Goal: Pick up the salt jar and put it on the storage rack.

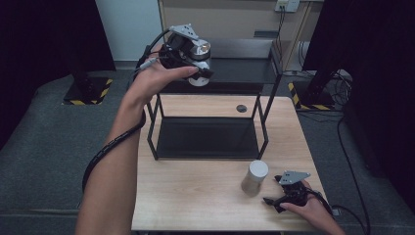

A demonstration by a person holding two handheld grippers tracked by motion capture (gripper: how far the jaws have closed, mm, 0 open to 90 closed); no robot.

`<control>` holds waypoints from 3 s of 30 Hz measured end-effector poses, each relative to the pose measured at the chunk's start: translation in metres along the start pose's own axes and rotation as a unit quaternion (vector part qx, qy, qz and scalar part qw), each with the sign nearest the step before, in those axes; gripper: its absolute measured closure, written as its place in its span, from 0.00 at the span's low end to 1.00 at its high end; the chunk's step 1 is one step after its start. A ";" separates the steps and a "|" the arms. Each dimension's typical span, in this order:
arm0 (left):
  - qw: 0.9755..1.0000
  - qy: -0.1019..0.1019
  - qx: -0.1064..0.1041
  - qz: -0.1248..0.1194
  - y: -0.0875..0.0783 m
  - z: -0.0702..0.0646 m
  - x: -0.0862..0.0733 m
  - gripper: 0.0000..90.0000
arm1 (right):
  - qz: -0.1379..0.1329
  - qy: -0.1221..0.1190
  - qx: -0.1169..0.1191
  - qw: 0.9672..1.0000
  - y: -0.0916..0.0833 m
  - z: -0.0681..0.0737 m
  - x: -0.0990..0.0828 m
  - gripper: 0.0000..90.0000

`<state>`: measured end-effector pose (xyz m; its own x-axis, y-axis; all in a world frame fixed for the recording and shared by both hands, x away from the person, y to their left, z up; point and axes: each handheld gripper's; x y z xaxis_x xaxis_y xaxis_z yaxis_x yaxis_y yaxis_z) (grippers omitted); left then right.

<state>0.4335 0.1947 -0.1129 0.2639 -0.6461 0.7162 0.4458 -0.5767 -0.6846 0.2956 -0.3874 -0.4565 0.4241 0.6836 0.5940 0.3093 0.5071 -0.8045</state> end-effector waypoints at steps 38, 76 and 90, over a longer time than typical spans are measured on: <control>0.989 -0.121 0.086 0.022 0.041 0.006 0.006 0.33 | 0.000 0.000 0.000 1.000 0.000 0.000 0.000 0.02; 0.988 -0.107 0.104 0.029 0.015 -0.010 -0.001 0.10 | 0.000 -0.001 0.000 1.000 0.000 0.000 0.000 0.02; 0.989 -0.097 0.110 0.022 -0.018 -0.024 -0.032 0.10 | -0.001 0.000 -0.001 1.000 0.000 0.000 0.000 0.02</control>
<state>0.3965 0.2138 -0.1272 0.4373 -0.5470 0.7138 0.6006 -0.4132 -0.6846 0.2955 -0.3874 -0.4567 0.4228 0.6834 0.5951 0.3109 0.5074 -0.8036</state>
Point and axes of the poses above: each handheld gripper's, and its own axes: y roughly forward along the jaws, x roughly out of its top, z roughly to its left, and after that the axes turned 10 degrees about z, right-handed
